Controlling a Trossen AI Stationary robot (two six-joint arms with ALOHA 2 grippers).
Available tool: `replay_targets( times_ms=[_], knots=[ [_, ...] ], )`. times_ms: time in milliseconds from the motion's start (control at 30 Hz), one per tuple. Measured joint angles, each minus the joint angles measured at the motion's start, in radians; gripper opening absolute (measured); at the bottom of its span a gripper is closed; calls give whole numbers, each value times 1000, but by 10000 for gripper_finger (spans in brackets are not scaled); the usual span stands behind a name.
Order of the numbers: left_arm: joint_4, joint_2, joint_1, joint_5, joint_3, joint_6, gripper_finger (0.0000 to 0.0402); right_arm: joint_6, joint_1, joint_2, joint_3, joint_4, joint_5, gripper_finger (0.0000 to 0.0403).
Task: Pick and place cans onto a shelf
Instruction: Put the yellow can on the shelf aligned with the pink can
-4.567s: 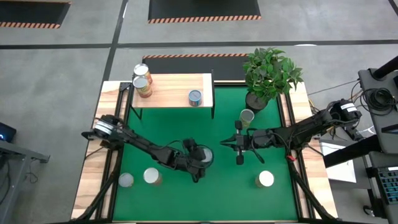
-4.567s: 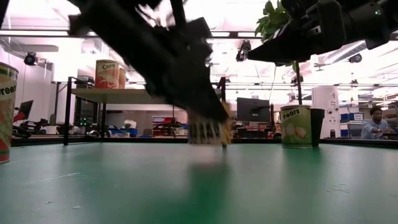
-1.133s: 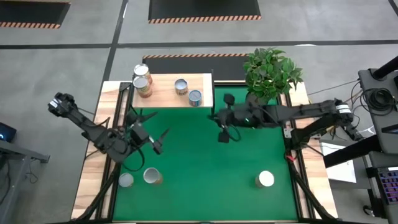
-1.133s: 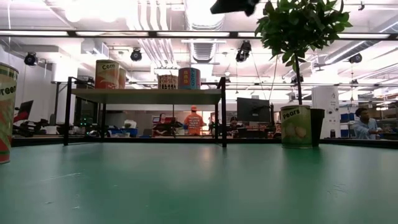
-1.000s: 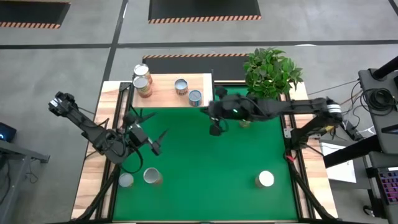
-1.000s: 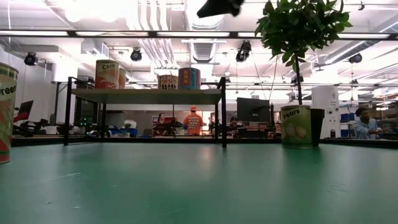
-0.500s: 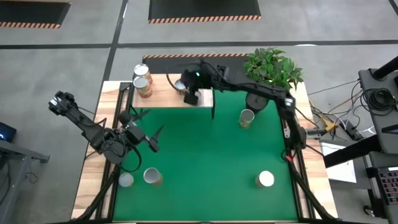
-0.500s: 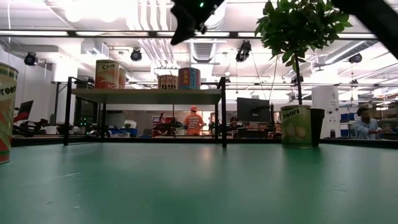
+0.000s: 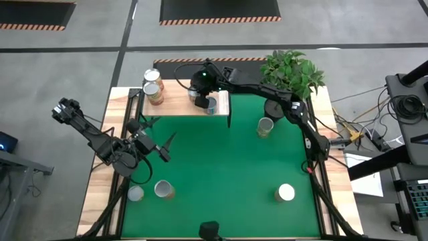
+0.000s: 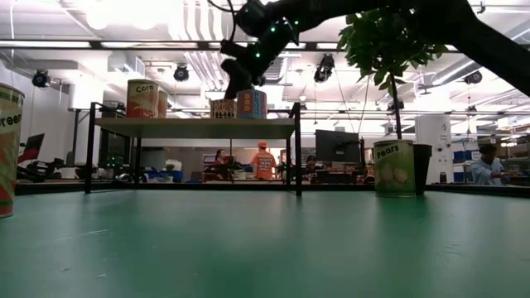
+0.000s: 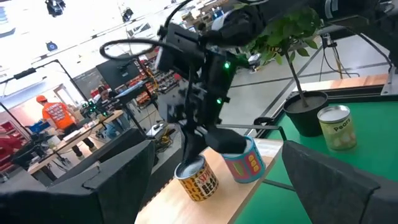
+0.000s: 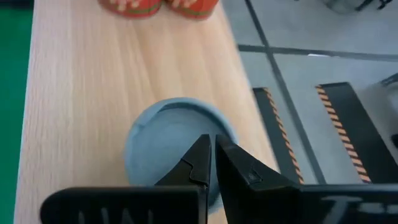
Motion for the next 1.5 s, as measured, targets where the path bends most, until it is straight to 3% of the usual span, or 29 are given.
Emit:
replay_targets(
  times_ms=[867,1100,1500],
  knots=[
    [-2,0,0,1,0,0,336,53,1,2,33,-155,38,12],
    [-2,0,0,2,0,0,336,53,1,-5,33,-193,115,12],
    [-2,1,0,3,0,-4,336,88,1,-23,33,-290,125,12]
  ],
)
